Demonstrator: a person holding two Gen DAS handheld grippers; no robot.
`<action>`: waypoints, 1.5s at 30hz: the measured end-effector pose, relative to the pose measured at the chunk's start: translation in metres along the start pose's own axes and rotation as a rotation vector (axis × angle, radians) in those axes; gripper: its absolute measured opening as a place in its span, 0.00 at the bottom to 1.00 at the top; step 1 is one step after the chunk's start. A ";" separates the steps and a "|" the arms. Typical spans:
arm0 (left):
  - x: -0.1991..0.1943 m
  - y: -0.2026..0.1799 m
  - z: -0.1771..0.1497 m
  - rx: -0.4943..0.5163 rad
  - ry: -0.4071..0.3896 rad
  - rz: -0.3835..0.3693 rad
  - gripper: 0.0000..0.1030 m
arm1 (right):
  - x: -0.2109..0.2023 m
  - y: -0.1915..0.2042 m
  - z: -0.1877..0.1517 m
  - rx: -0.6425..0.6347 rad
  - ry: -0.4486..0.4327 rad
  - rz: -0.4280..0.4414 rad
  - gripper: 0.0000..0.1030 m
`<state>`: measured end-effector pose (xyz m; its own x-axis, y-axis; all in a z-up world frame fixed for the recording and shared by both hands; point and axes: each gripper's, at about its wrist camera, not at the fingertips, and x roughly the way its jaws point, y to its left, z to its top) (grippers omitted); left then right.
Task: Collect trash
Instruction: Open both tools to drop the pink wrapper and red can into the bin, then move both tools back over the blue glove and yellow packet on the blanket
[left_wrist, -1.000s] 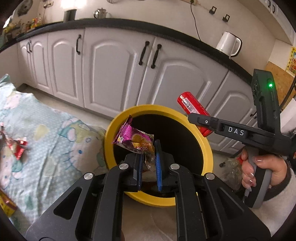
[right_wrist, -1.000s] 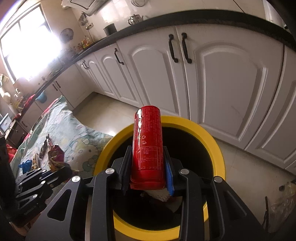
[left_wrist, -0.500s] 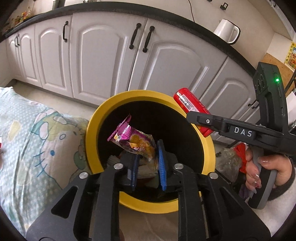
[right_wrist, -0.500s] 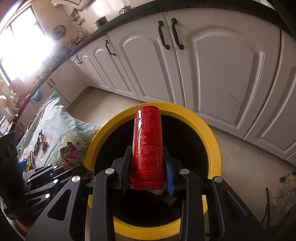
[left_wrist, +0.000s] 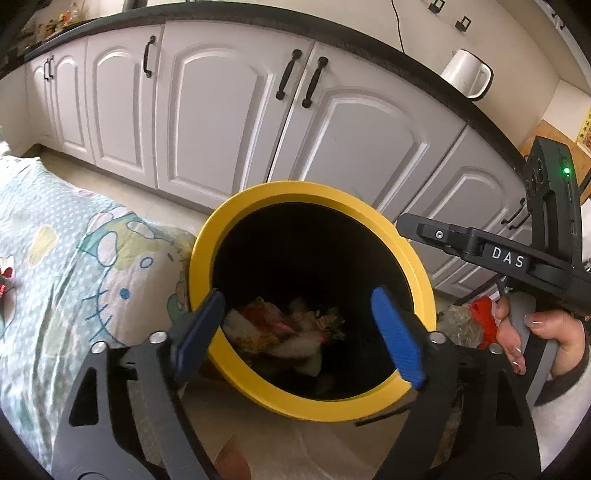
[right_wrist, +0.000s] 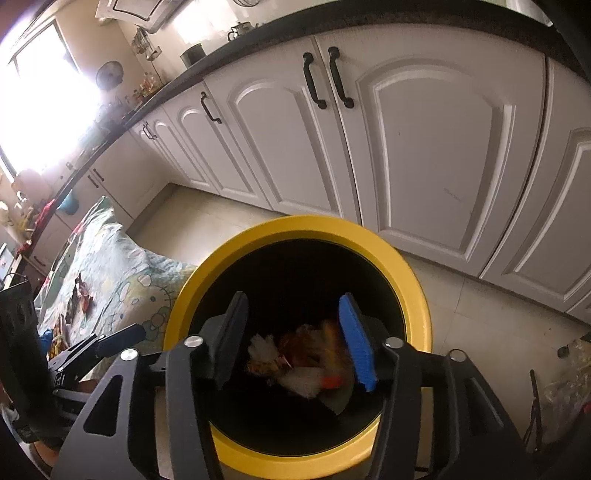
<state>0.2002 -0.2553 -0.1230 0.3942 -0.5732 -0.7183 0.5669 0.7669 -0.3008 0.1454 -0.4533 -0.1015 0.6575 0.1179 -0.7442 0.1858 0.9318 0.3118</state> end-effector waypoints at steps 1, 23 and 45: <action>-0.003 0.000 0.000 -0.002 -0.006 0.003 0.79 | -0.001 0.001 0.000 -0.004 -0.003 -0.001 0.50; -0.101 0.040 -0.005 -0.077 -0.194 0.216 0.89 | -0.049 0.062 0.002 -0.127 -0.177 0.004 0.64; -0.214 0.139 -0.030 -0.282 -0.369 0.417 0.89 | -0.049 0.180 -0.006 -0.344 -0.169 0.160 0.66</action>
<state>0.1728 -0.0167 -0.0299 0.7935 -0.2323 -0.5625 0.1182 0.9655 -0.2320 0.1428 -0.2894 -0.0126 0.7745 0.2388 -0.5858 -0.1643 0.9702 0.1782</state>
